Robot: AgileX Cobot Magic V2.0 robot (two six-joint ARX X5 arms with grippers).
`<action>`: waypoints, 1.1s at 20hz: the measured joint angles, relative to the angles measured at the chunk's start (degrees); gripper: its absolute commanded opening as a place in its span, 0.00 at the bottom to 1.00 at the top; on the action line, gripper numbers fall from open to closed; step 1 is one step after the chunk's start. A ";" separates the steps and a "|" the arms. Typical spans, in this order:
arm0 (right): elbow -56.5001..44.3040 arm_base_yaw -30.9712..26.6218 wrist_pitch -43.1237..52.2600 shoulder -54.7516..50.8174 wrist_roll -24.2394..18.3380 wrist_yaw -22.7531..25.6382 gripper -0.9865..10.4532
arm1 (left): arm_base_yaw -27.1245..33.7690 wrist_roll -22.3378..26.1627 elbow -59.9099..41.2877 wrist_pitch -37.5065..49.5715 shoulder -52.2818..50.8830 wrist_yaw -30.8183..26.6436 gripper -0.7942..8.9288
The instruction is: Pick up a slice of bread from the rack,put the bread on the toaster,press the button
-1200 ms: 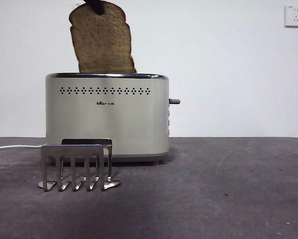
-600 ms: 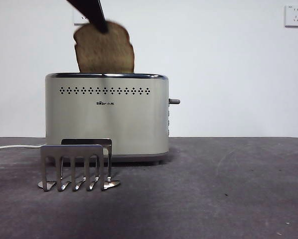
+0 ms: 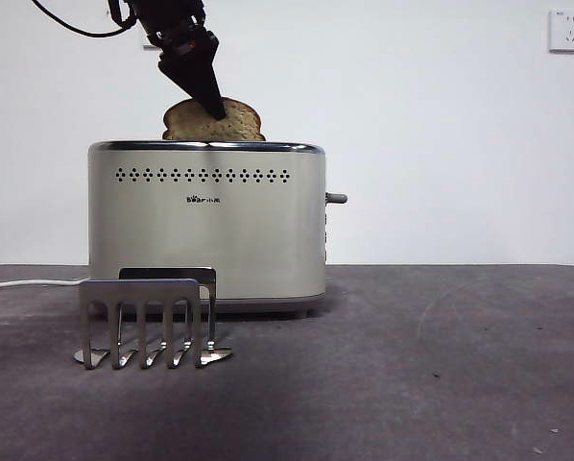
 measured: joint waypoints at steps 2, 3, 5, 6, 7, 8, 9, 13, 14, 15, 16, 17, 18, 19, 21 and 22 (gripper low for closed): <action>0.02 0.00 1.60 1.14 0.00 0.00 0.08 | 0.00 -1.86 0.00 0.07 -0.04 -0.87 0.44; 0.02 0.00 2.58 1.75 0.00 0.00 0.08 | 0.00 -2.91 0.00 0.02 -0.28 -1.29 0.44; 0.02 0.00 4.37 3.23 0.02 0.00 0.08 | 0.00 -4.42 0.00 0.04 -1.62 -1.70 0.44; 0.00 0.00 5.99 4.20 0.04 0.00 0.08 | 0.02 -5.03 0.00 0.04 -2.86 -1.77 0.44; 0.02 0.00 8.13 5.38 0.31 -0.02 0.08 | 0.02 -5.84 0.00 0.07 -4.42 -1.81 0.44; 0.02 0.00 10.19 6.51 0.81 -0.39 0.08 | 0.02 -6.67 0.00 0.07 -6.05 -1.79 0.44; 0.02 0.00 12.98 7.93 1.75 -1.73 0.08 | 0.02 -7.74 0.00 0.07 -7.72 -1.79 0.44; 0.02 0.15 28.06 15.43 8.46 -8.35 0.08 | 0.02 -15.08 0.00 -2.54 -14.38 -1.70 0.44; 0.02 0.48 32.76 17.92 11.10 -8.76 0.08 | 0.02 -17.40 0.00 -3.54 -16.33 -1.66 0.44; 0.02 0.85 37.00 20.31 13.66 -8.85 0.08 | 0.02 -19.63 0.00 -4.57 -18.32 -1.64 0.44; 0.02 1.18 40.61 22.56 15.98 -8.87 0.08 | 0.02 -21.59 0.00 -5.64 -20.28 -1.46 0.44; 0.04 1.51 44.76 25.38 18.84 -8.98 0.08 | 0.02 -23.30 0.02 -6.69 -22.10 -1.36 0.44; 0.07 1.84 48.02 28.00 21.31 -8.98 0.08 | 0.02 -24.79 0.02 -7.58 -23.65 -1.22 0.44; 0.09 2.10 50.73 30.38 23.32 -8.98 0.08 | 0.02 -26.08 0.02 -8.63 -25.03 -1.22 0.44; 0.24 2.69 54.16 34.05 25.99 -8.94 0.08 | 0.02 -27.71 0.02 -10.10 -26.58 -1.20 0.44; 0.55 2.97 55.04 35.67 26.84 -8.98 0.08 | 0.02 -28.30 0.02 -10.56 -27.10 -1.20 0.44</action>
